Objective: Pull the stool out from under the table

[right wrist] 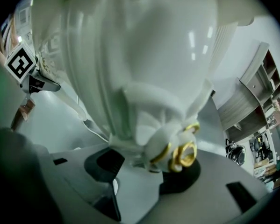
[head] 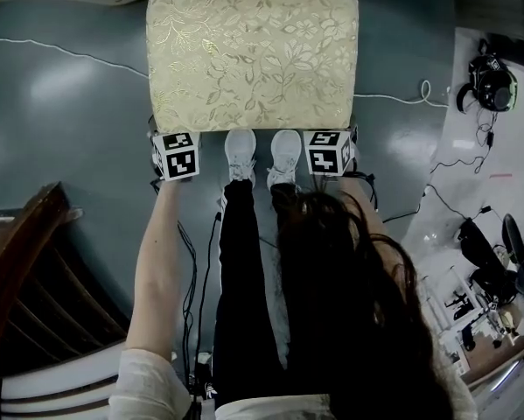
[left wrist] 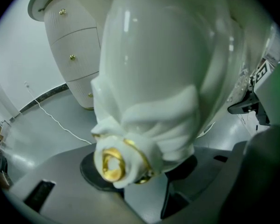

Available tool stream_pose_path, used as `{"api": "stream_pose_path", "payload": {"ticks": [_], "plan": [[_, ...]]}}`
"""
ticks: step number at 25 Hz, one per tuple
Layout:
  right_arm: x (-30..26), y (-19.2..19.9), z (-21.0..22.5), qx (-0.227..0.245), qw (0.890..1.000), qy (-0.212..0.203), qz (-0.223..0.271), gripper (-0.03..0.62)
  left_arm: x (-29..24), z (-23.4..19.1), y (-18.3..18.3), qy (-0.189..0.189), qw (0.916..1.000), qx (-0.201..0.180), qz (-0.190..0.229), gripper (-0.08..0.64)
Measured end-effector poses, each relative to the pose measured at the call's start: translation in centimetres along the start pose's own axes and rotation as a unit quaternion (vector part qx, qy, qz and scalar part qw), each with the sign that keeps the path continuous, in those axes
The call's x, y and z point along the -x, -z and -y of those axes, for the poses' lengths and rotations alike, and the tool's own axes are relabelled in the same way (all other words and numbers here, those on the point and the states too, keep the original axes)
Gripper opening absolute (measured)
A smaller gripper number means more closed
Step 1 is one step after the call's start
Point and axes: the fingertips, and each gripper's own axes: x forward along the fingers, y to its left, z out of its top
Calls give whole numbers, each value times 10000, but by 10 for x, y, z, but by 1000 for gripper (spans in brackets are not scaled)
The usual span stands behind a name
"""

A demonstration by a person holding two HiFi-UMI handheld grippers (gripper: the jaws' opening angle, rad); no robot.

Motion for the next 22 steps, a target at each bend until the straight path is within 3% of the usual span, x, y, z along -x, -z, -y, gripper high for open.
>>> {"api": "stream_pose_path", "payload": {"ticks": [8, 12, 18, 22], "plan": [[0, 2, -1, 94, 9999, 10, -96, 235, 1, 1, 0, 31, 10000, -14, -65, 238], [0, 4, 0, 283, 9994, 33, -208, 239, 1, 3, 7, 152, 9995, -123, -251, 238], [-2, 8, -1, 721, 9970, -1, -279, 281, 1, 7, 13, 425, 9986, 75, -314, 258], [5, 9, -3, 665, 9972, 9, -330, 284, 7, 3, 24, 289, 9980, 69, -549, 274]]}}
